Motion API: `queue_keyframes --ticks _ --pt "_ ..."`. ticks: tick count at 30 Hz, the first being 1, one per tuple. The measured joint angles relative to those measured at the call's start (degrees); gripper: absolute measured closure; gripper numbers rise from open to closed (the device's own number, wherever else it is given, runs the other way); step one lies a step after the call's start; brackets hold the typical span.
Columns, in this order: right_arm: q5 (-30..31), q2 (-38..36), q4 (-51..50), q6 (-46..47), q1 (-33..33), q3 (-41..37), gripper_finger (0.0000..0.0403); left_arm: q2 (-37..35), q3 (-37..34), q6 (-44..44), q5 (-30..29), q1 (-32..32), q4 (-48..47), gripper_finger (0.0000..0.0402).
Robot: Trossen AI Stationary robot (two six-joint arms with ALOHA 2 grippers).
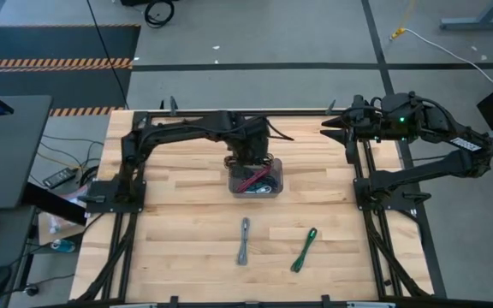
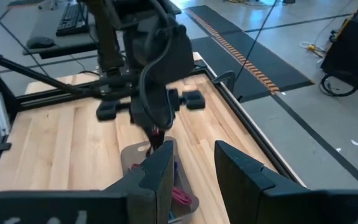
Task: Pick and place USB-C Cables
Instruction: Put the black charger cable into the black bin
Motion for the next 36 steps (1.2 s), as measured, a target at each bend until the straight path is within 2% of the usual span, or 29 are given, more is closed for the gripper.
queue_keyframes --ticks 6,13,18,28,36 --pt "1.36 0.26 0.02 1.76 -0.01 0.0 0.0281 1.84 0.02 0.64 4.89 -0.55 6.7 0.0362" --pt "1.37 0.88 0.6 2.81 -0.01 0.0 0.0281 3.7 0.02 0.64 6.21 -1.17 8.06 0.0362" --pt "1.35 1.26 0.8 2.83 0.01 0.0 0.0281 5.83 -0.22 -1.19 9.82 -1.44 8.7 0.0362" --pt "1.34 1.29 0.94 2.78 0.01 0.0 0.0281 11.05 -1.09 -2.75 11.24 -2.2 9.01 0.0362" --pt "1.35 1.29 0.93 2.62 0.01 0.0 0.0281 12.82 -1.0 -7.31 12.81 -2.58 10.77 0.0362"
